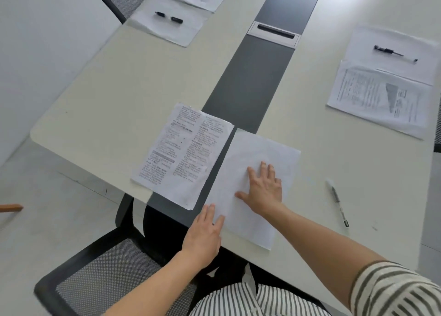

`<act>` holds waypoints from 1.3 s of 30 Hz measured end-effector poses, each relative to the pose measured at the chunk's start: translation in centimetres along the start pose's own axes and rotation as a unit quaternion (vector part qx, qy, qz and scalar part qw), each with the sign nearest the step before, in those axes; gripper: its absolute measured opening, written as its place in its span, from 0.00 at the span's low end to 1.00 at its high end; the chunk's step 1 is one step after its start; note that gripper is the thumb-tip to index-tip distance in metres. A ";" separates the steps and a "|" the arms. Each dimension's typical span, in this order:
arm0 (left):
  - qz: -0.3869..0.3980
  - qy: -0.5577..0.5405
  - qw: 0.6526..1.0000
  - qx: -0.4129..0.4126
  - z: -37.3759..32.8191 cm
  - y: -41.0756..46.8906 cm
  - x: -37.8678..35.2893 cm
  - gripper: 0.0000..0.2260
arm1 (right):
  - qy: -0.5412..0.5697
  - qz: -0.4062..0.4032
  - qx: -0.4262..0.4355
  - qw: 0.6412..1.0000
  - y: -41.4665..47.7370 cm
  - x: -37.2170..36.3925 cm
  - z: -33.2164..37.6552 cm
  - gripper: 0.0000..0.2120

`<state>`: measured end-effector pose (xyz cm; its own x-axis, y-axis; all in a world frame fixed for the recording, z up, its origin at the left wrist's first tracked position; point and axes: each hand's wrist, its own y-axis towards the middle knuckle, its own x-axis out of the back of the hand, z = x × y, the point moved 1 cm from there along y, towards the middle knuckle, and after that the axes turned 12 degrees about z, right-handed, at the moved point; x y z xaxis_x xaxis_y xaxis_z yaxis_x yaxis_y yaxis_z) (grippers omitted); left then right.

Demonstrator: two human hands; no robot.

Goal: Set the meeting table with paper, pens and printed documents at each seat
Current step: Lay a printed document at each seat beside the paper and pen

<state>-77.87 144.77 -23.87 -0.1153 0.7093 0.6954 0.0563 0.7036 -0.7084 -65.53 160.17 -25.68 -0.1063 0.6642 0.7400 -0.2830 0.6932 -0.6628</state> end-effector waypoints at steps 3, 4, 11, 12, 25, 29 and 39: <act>0.007 -0.009 1.000 0.010 0.2 0.2 -0.3 0.26 | 0.007 0.004 -0.004 1.000 0.0 0.1 0.5 0.39; 0.006 -0.011 1.000 0.010 0.2 0.3 -0.4 0.27 | 0.012 0.009 0.000 1.000 0.0 0.2 0.5 0.39; 0.007 -0.013 1.000 0.022 0.5 0.6 -0.8 0.28 | 0.174 -0.149 -0.046 0.972 -3.1 2.6 -9.3 0.24; -0.001 -0.011 1.000 0.023 0.6 0.7 -0.9 0.29 | 0.187 -0.154 -0.090 0.966 -3.7 2.5 -11.9 0.23; -0.034 -0.005 0.999 0.025 1.0 1.2 -1.3 0.30 | 0.375 -0.060 -0.135 0.915 -3.4 1.8 -10.8 0.10; -0.040 -0.025 0.999 0.009 0.6 0.7 -0.8 0.27 | 0.411 -0.015 -0.087 0.907 -1.2 1.5 -4.1 0.09; -0.038 -0.038 0.999 0.003 0.9 0.8 -0.9 0.26 | 0.425 0.042 -0.102 0.899 -0.3 1.1 0.0 0.10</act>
<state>-78.60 144.67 -25.12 -0.1931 0.6478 0.7369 0.0378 0.7554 -0.6541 -65.59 160.67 -24.66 0.6711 0.6308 0.3895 -0.1185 0.6099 -0.7836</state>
